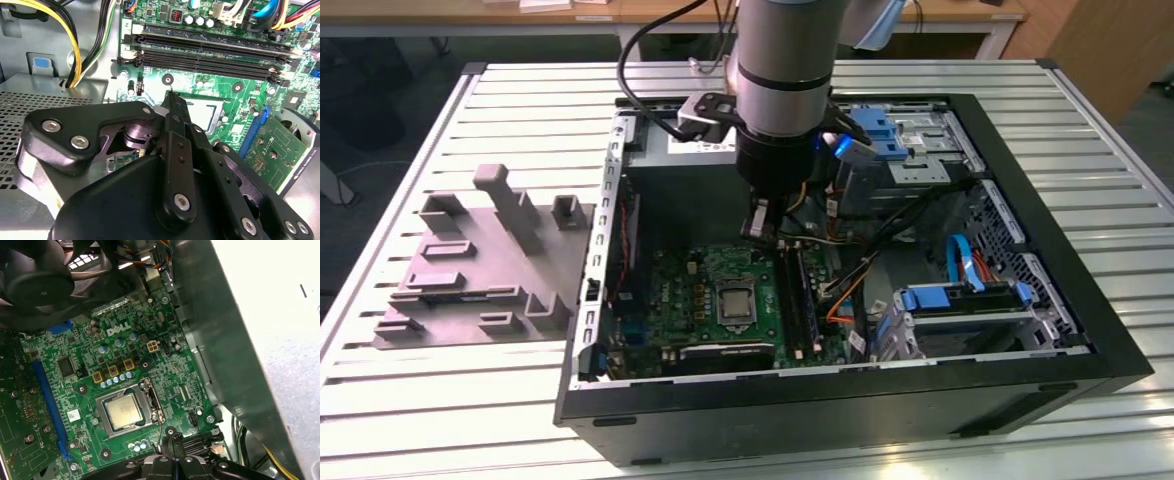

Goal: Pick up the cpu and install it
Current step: 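Install the first cpu locking lever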

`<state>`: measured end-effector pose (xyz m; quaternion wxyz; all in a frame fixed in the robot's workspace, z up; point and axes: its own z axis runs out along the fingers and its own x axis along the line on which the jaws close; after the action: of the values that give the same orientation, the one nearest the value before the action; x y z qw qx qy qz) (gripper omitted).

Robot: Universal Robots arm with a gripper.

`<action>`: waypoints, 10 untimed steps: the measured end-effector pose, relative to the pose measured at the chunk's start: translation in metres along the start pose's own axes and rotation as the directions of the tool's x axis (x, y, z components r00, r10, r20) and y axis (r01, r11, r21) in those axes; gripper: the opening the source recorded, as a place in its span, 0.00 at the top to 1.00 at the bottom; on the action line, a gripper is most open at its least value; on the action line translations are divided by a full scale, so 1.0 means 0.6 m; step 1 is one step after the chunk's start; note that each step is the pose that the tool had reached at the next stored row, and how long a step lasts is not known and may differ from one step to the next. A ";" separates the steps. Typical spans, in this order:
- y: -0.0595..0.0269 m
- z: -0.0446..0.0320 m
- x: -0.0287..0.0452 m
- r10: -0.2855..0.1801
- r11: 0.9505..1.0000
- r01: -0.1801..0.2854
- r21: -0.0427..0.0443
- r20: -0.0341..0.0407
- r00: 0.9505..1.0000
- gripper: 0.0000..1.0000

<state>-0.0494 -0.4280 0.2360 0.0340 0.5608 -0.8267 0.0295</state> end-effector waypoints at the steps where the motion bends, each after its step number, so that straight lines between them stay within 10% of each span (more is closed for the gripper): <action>1: 0.000 0.000 0.000 0.000 1.000 0.000 0.000 0.000 1.000 0.89; 10: -0.002 0.002 0.014 -0.030 1.000 0.030 0.003 0.002 1.000 0.89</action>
<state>-0.0512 -0.4362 0.2358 0.0326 0.5732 -0.8182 0.0295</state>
